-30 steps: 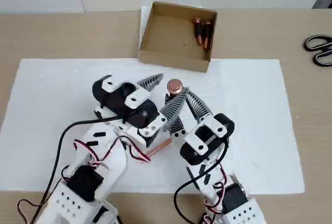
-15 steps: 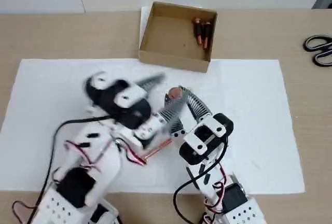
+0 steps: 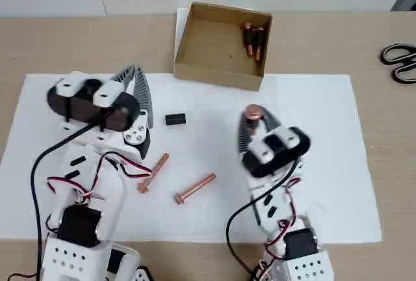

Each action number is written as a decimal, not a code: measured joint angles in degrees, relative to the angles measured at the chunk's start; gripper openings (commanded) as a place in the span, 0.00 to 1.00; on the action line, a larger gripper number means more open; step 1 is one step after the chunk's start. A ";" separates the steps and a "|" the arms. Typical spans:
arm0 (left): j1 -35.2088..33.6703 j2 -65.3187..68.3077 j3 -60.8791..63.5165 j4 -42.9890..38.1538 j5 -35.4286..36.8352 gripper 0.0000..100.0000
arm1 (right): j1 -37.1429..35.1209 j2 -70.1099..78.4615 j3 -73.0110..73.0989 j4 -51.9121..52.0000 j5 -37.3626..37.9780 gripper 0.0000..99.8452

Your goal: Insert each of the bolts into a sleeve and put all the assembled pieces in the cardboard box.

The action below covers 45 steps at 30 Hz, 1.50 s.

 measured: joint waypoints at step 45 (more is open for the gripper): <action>-5.63 -26.73 27.78 -3.52 1.05 0.01 | 3.60 137.58 -113.32 -5.27 0.00 0.00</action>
